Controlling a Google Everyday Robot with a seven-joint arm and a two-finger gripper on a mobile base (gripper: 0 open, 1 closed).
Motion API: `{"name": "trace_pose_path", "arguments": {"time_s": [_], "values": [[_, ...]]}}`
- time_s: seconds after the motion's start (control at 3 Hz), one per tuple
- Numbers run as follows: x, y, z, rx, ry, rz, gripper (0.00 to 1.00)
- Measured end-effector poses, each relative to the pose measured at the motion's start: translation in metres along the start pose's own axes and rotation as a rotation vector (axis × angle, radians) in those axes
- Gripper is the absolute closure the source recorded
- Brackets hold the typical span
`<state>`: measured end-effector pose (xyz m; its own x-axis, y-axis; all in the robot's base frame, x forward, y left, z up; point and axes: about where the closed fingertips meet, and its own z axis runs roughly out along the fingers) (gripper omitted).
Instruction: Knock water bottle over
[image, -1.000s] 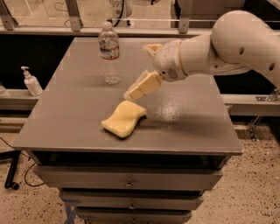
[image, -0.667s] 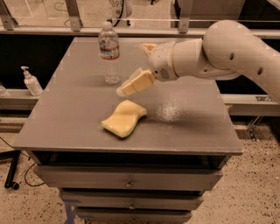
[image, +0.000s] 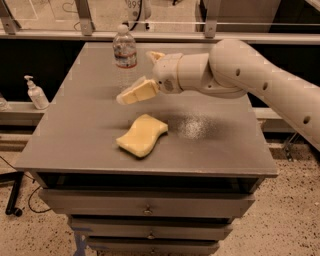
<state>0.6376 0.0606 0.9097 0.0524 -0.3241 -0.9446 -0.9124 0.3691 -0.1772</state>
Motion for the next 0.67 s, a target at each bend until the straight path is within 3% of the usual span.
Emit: {"name": "trace_pose_path", "arguments": {"time_s": [0.33,0.67], "values": [[0.002,-0.014,0.023,0.005,-0.029,-0.005,0.00],[0.003,-0.028,0.038,0.023,-0.050,-0.013,0.18]]}}
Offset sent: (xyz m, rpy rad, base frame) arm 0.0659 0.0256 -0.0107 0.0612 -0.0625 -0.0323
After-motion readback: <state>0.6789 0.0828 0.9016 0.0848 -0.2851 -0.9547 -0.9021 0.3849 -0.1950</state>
